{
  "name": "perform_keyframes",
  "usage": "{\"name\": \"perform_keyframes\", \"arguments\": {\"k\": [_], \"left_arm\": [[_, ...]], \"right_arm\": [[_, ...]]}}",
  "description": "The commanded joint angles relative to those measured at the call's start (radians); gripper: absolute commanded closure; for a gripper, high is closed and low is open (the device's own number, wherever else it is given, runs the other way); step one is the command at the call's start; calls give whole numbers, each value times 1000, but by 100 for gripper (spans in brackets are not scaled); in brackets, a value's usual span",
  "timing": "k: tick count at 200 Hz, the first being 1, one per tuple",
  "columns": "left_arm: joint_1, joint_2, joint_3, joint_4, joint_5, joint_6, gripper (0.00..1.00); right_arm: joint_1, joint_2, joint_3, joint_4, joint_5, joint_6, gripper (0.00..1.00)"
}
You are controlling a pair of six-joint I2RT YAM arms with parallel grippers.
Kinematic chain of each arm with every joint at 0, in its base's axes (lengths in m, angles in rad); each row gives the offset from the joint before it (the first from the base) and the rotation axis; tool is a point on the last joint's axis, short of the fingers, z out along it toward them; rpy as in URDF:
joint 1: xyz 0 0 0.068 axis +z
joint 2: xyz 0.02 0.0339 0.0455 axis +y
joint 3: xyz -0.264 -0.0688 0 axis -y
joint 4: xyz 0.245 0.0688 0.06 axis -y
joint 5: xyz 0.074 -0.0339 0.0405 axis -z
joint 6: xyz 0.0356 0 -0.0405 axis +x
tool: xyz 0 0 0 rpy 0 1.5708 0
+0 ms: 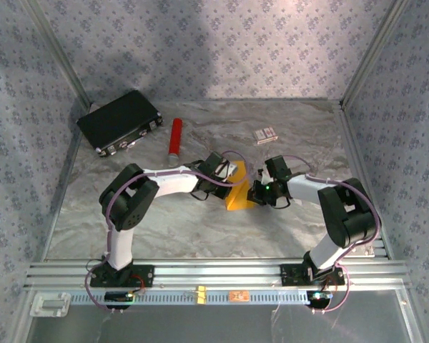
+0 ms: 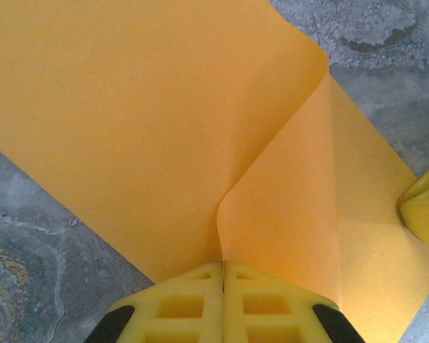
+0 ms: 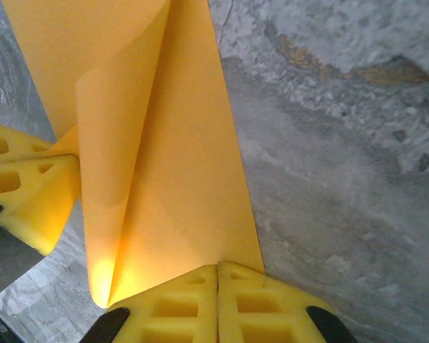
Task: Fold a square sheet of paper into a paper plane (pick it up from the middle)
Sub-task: Fold the triangle a second time at the center of the table.
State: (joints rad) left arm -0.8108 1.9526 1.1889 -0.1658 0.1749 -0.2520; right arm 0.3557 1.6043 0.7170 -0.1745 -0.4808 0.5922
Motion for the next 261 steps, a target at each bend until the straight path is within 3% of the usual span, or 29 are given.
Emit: {"name": "perform_keyframes", "arguments": {"k": [1,110,261], "left_arm": [[5,28,-3,-19,1,7,95],[5,35,6,-35,6,16,95],[5,43,5,-35,16,17,94]], "right_arm": [[-13,-27,-2,-80,50,-28,91],[-24,-112,-14,-72,74,-16,84],[-66,-278,-103,77,63,64,89]]}}
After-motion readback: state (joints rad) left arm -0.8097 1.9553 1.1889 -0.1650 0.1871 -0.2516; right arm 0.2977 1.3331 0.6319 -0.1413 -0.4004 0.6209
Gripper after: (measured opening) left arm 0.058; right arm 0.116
